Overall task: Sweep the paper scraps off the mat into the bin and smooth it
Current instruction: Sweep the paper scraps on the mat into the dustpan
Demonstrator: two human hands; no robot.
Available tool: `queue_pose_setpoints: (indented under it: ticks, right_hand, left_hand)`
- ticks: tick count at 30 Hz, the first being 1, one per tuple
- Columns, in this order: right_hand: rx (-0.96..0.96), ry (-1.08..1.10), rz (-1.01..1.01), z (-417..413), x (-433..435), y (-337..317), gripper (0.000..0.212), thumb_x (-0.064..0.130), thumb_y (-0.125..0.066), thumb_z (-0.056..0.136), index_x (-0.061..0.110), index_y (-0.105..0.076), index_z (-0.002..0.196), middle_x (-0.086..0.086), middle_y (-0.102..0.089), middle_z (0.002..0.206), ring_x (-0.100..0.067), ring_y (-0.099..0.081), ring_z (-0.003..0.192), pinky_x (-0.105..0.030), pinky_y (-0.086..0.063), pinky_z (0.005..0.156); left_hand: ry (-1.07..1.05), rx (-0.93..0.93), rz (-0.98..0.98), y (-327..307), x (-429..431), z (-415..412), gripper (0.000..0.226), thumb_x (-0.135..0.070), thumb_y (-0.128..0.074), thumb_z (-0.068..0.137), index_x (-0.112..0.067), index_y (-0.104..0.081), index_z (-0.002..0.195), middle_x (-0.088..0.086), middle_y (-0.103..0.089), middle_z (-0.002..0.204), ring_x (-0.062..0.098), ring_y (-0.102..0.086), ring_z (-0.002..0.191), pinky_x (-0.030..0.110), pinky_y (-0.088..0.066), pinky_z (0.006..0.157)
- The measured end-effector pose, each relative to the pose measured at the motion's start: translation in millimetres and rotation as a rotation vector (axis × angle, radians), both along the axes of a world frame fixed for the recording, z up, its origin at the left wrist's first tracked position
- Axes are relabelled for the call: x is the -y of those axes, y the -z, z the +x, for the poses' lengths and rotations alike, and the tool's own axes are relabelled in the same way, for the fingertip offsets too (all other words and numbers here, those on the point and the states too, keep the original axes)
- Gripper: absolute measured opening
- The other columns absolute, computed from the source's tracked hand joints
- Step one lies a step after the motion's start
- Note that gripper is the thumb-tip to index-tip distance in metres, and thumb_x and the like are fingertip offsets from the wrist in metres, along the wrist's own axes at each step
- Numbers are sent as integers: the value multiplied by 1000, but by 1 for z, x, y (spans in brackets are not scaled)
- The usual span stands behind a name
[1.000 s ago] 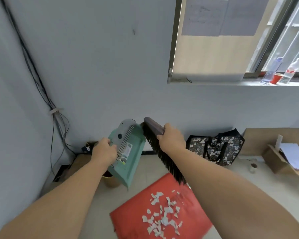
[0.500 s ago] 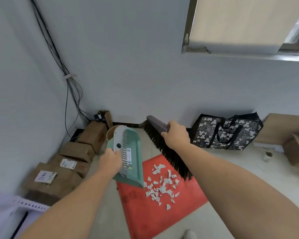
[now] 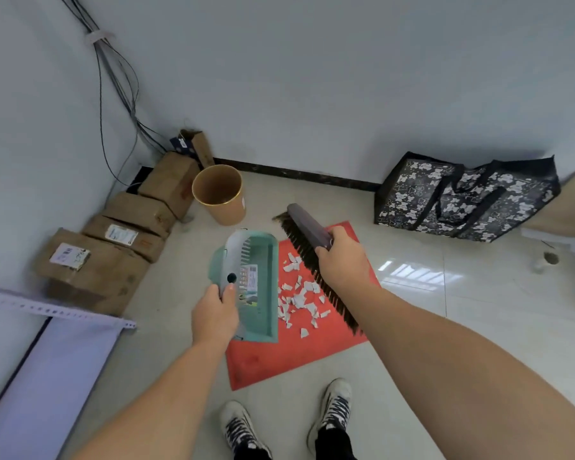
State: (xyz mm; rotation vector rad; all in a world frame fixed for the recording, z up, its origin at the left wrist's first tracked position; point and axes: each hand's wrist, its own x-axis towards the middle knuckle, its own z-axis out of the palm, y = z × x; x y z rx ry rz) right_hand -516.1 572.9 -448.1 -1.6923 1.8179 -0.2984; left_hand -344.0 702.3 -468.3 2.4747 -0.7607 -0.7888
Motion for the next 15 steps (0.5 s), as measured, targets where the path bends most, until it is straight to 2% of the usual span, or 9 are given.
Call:
queue_pose_setpoints:
  ticks: [2, 6, 10, 15]
  right_hand:
    - [8, 11, 27, -5, -1, 21, 13, 27, -58, 90, 25, -50, 99, 0, -61, 88, -26, -60, 81, -48, -52, 80]
    - [37, 47, 64, -12, -7, 58, 15, 23, -57, 90, 18, -52, 104, -3, -62, 90, -25, -58, 80, -43, -52, 77]
    - [81, 102, 45, -18, -10, 102, 21, 23, -60, 92, 17, -53, 110, 1, -60, 92, -21, -55, 80, -35, -48, 71]
    - [91, 135, 97, -15, -13, 166, 28, 23, -61, 91, 16, -54, 117, -5, -64, 100, -25, -59, 87, -39, -52, 78]
  left_hand:
    - [25, -5, 42, 16, 0, 0, 38, -36, -44, 101, -6, -48, 79, 9, -57, 77, 27, -55, 72, 32, -36, 56]
    - [-7, -36, 69, 48, 3, 3, 35, -37, -49, 99, -4, -56, 88, 9, -62, 86, 33, -59, 85, 34, -41, 66]
    - [-44, -32, 78, 86, 8, 3, 14, -26, -49, 100, -13, -51, 97, 4, -58, 93, 28, -52, 85, 32, -36, 72]
    - [-91, -41, 133, 152, 9, 9, 21, -28, -46, 100, -8, -53, 97, 10, -60, 96, 31, -55, 86, 33, -41, 72]
